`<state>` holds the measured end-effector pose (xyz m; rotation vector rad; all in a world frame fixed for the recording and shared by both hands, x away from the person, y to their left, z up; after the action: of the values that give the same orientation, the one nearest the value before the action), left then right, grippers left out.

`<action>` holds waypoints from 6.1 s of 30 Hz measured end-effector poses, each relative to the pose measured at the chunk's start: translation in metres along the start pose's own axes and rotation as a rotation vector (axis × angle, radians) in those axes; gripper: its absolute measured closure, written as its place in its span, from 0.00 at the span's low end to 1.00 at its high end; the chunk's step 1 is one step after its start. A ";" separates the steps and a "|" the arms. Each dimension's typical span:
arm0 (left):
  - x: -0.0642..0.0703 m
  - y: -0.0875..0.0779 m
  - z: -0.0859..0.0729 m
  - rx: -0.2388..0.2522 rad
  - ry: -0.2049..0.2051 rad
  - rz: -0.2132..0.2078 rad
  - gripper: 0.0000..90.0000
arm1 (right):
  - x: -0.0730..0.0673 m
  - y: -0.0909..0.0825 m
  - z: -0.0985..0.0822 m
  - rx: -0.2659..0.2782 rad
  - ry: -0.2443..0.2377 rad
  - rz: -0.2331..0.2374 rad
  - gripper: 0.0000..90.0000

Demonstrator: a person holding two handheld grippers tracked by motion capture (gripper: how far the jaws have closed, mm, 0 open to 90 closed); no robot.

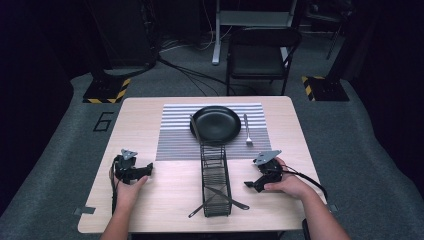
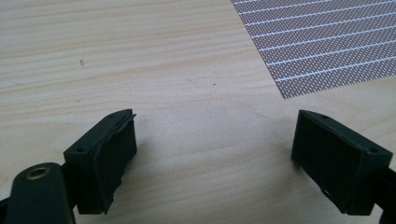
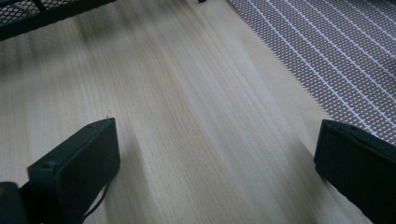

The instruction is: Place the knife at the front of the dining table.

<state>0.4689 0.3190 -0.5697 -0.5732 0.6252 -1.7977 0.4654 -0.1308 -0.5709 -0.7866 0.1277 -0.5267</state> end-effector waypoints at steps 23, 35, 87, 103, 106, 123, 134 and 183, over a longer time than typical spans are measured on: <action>0.001 0.000 0.001 0.011 -0.003 0.001 0.19 | -0.001 0.000 0.000 0.001 0.008 -0.004 0.00; 0.002 -0.003 0.002 0.035 -0.005 -0.010 0.35 | -0.001 0.000 0.000 0.002 0.012 -0.005 0.00; 0.092 -0.033 0.039 0.013 0.022 -0.233 0.56 | -0.001 0.000 0.000 0.001 0.008 -0.004 0.00; 0.132 -0.045 0.067 0.005 0.104 -0.319 0.59 | -0.001 0.000 0.000 -0.001 0.012 -0.003 0.00; 0.138 -0.048 0.075 0.016 0.113 -0.324 0.59 | -0.001 0.000 0.000 -0.001 0.013 -0.004 0.00; 0.166 -0.061 0.110 0.051 0.141 -0.395 0.61 | 0.000 0.000 0.000 0.001 0.004 -0.003 0.00; 0.181 -0.065 0.127 0.074 0.157 -0.428 0.62 | -0.001 -0.001 0.000 -0.001 0.008 -0.003 0.00; 0.194 -0.039 0.135 0.082 0.150 -0.412 0.85 | -0.001 -0.001 0.000 -0.001 0.008 -0.003 0.00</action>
<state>0.4743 0.1254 -0.4278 -0.5423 0.5591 -2.2586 0.4645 -0.1310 -0.5709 -0.7863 0.1340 -0.5323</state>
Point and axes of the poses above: each handheld gripper's, and its own axes: y roughly forward along the jaws, z roughly out of its top, x roughly to its right, the point moved 6 cm from there along y, roughly forward along the jaws, and after that the axes turned 6 degrees about -z, right-handed, at the moved point
